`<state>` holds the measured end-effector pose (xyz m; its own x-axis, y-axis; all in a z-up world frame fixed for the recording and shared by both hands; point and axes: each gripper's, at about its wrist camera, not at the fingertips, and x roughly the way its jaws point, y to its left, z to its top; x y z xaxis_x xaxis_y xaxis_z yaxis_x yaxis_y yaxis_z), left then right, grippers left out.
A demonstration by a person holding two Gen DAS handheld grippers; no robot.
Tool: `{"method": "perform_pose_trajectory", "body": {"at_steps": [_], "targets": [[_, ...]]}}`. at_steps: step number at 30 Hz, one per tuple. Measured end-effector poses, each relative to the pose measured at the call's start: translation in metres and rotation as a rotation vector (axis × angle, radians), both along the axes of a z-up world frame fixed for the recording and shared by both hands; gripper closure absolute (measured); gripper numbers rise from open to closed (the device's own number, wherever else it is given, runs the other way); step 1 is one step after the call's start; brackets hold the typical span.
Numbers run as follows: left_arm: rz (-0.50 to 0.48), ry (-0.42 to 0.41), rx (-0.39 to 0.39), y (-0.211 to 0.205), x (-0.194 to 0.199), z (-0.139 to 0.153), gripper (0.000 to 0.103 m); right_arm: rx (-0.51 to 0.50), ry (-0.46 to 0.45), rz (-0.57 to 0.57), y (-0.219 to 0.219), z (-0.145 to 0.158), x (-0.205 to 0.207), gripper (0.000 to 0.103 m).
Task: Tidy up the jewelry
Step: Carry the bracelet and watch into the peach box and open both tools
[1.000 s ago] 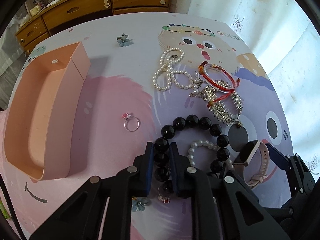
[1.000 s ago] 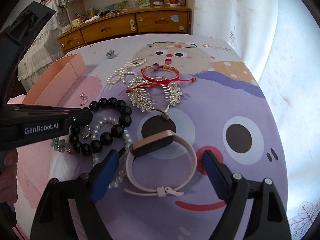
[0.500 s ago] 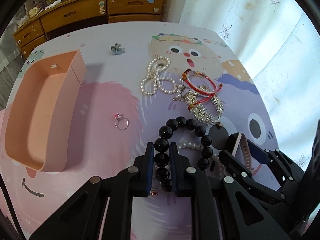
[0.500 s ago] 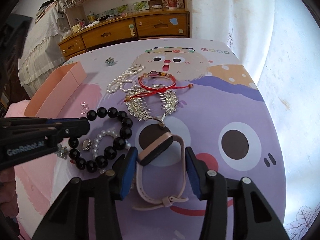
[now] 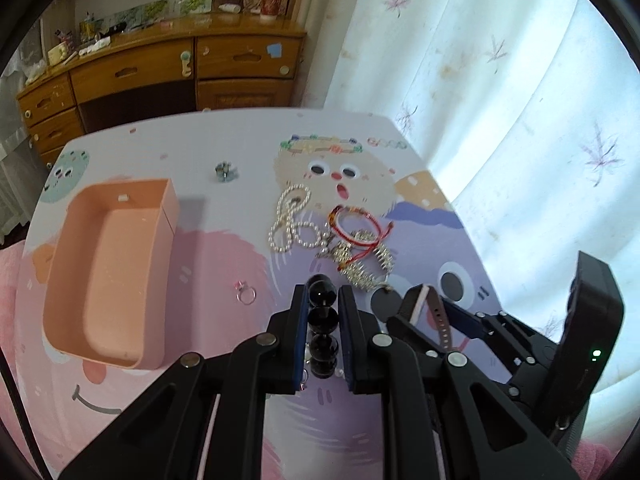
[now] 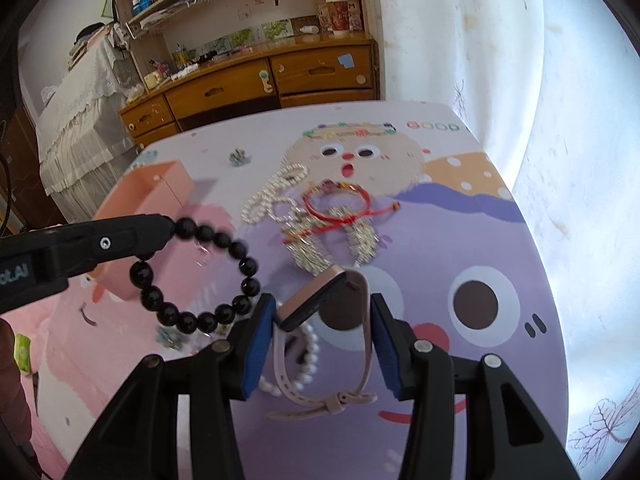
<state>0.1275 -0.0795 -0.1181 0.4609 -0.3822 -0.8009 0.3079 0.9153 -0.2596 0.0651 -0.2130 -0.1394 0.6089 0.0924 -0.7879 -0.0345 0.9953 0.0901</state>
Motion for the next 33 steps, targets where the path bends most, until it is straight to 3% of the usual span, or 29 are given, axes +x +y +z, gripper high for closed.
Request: {"method": "perform_pose_trajectory", "body": {"at_steps": [9, 16, 23, 33], "targets": [[-0.040, -0.126, -0.064, 0.048, -0.001, 0.055, 0.091, 0.028, -0.071, -0.044, 0.041, 0.035, 0.003, 0.055], [-0.015, -0.157, -0.086, 0.099, 0.007, 0.069, 0.090, 0.039, -0.107, -0.045, 0.085, 0.046, 0.007, 0.055], [-0.002, -0.145, -0.070, 0.152, 0.016, 0.059, 0.090, 0.090, -0.130, -0.035, 0.137, 0.052, 0.013, 0.054], [-0.013, -0.135, -0.110, 0.204, 0.044, 0.032, 0.090, 0.087, -0.130, 0.010, 0.207, 0.040, 0.029, 0.053]]}}
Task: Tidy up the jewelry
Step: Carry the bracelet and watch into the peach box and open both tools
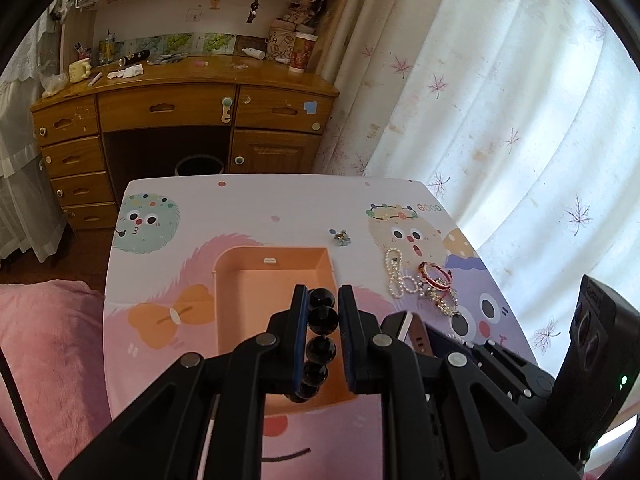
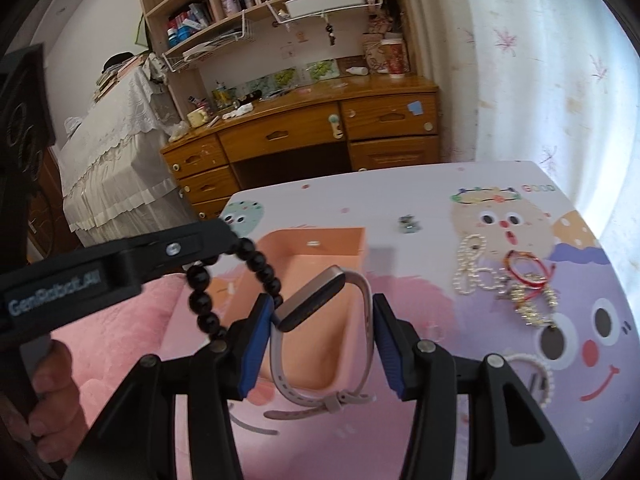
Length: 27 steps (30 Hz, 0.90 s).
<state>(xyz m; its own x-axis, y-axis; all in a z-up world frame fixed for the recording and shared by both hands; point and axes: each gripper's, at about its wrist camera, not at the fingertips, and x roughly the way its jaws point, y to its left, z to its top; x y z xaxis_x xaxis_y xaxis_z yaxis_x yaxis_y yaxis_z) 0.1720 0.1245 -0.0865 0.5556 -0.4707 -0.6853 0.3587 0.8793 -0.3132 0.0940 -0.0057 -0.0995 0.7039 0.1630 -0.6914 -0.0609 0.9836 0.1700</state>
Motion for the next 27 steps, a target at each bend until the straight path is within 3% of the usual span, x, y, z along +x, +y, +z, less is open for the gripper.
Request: {"method": "perform_pose_trajectory", "body": {"at_steps": [5, 6, 8, 9, 10, 18, 24, 27], "targets": [[0.001, 0.024, -0.040, 0.013, 0.017, -0.012, 0.090, -0.008, 0.017, 0.006, 0.019, -0.006, 0.010, 0.049], [-0.004, 0.026, -0.040, 0.014, 0.018, -0.013, 0.086, -0.013, 0.024, 0.006, 0.022, -0.007, 0.012, 0.046], [-0.005, 0.027, -0.006, 0.012, 0.022, -0.013, 0.063, -0.022, 0.038, 0.010, 0.027, -0.009, 0.015, 0.041], [0.001, 0.022, 0.011, 0.011, 0.022, -0.012, 0.041, -0.028, 0.043, 0.010, 0.027, -0.009, 0.015, 0.040], [0.002, 0.010, 0.014, 0.012, 0.021, -0.011, 0.035, -0.030, 0.043, 0.011, 0.027, -0.009, 0.015, 0.040], [0.018, 0.036, 0.035, 0.011, 0.011, -0.015, 0.022, -0.039, 0.055, -0.005, 0.009, -0.009, -0.002, 0.040], [0.082, 0.147, 0.053, 0.007, -0.014, -0.034, 0.022, -0.035, 0.094, -0.016, -0.015, -0.019, -0.031, 0.040], [0.125, 0.181, 0.112, 0.000, -0.032, -0.042, 0.022, -0.044, 0.110, -0.002, -0.028, -0.024, -0.044, 0.040]]}}
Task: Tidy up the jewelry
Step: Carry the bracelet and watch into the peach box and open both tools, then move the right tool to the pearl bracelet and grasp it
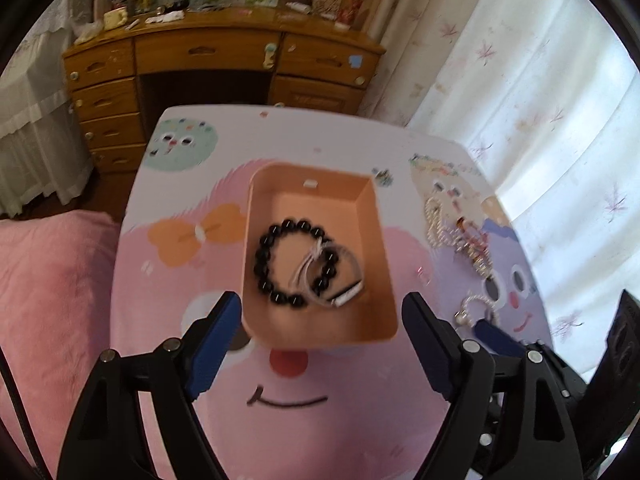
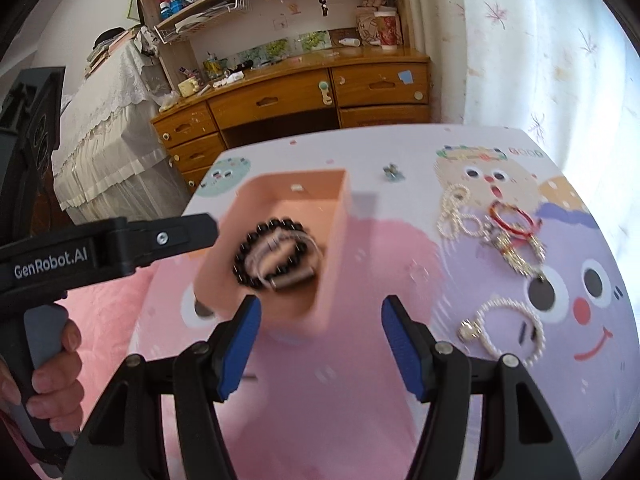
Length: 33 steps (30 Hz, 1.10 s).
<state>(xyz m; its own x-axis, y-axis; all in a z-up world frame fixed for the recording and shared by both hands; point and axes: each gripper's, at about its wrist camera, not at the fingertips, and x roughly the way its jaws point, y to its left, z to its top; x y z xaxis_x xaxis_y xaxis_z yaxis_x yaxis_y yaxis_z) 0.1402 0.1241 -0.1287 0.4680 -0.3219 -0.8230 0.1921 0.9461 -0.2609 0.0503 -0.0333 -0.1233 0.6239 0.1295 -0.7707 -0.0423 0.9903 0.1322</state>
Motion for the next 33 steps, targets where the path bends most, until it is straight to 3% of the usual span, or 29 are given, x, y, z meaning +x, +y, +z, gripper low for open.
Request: {"method": "perform_pose_trajectory", "body": {"at_steps": [4, 13, 23, 28, 33], "targets": [[0.023, 0.010, 0.100, -0.017, -0.024, -0.007, 0.022, -0.033, 0.030, 0.029, -0.020, -0.007, -0.017, 0.040], [-0.034, 0.030, 0.270, -0.082, -0.061, -0.022, 0.022, -0.237, 0.084, 0.145, -0.058, -0.019, -0.041, 0.040], [-0.090, 0.042, 0.296, -0.153, -0.067, -0.039, 0.022, -0.428, 0.149, 0.334, -0.097, -0.042, -0.040, 0.040], [-0.092, 0.068, 0.247, -0.176, -0.060, -0.055, 0.022, -0.451, 0.172, 0.375, -0.115, -0.051, -0.036, 0.040], [-0.101, 0.081, 0.258, -0.194, -0.053, -0.069, 0.023, -0.420, 0.186, 0.400, -0.134, -0.058, -0.027, 0.040]]}}
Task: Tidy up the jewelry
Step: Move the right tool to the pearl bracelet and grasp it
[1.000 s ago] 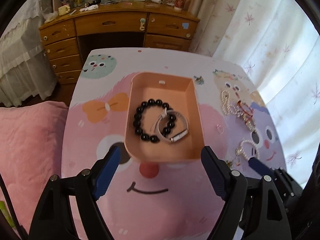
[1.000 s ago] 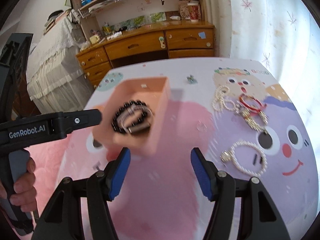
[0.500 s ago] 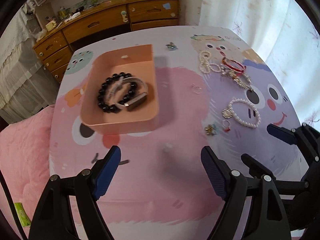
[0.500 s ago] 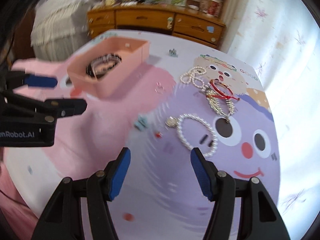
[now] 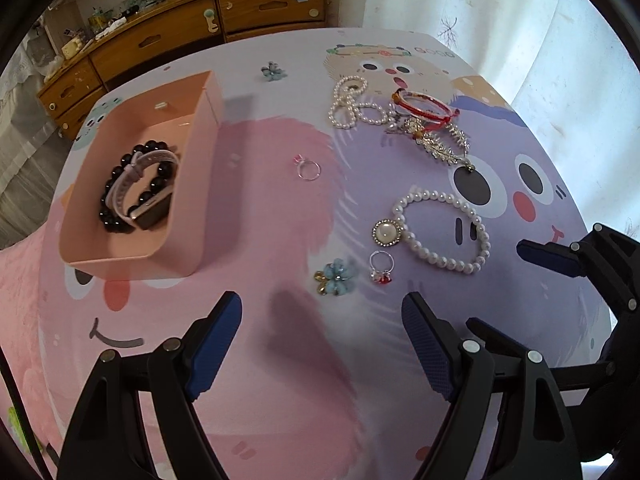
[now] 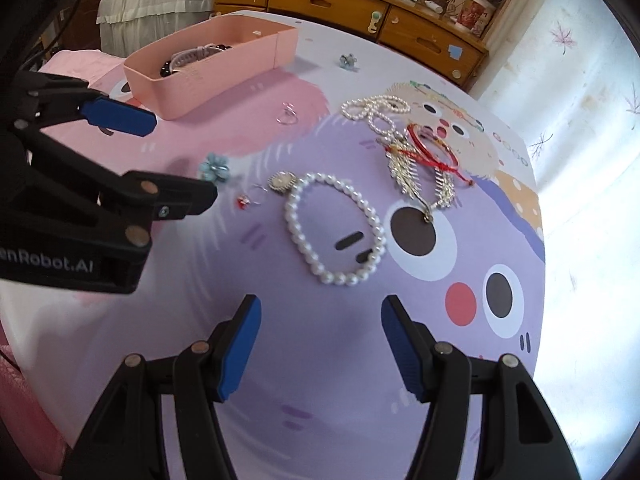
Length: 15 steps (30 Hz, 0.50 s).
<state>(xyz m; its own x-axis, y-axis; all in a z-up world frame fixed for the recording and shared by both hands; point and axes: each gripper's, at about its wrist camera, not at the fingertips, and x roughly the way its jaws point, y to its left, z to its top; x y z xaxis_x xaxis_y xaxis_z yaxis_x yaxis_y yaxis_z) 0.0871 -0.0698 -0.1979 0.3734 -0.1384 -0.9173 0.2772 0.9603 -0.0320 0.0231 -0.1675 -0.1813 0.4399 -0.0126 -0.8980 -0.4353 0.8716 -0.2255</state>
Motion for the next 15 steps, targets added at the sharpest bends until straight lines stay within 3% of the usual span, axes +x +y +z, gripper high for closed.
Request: {"method": "perform_pose_trajectory", "body": {"at_steps": [5, 9, 15], "targets": [[0.008, 0.005, 0.015, -0.009, 0.006, -0.006, 0.039, 0.081, 0.016, -0.003, -0.013, -0.003, 0.013, 0.040], [0.027, 0.031, 0.026, -0.012, 0.013, -0.014, 0.057, 0.154, 0.014, 0.007, -0.019, -0.005, 0.024, 0.040], [0.050, 0.038, 0.012, -0.013, 0.019, -0.013, 0.071, 0.200, -0.010, -0.001, -0.021, -0.007, 0.040, 0.040]]}}
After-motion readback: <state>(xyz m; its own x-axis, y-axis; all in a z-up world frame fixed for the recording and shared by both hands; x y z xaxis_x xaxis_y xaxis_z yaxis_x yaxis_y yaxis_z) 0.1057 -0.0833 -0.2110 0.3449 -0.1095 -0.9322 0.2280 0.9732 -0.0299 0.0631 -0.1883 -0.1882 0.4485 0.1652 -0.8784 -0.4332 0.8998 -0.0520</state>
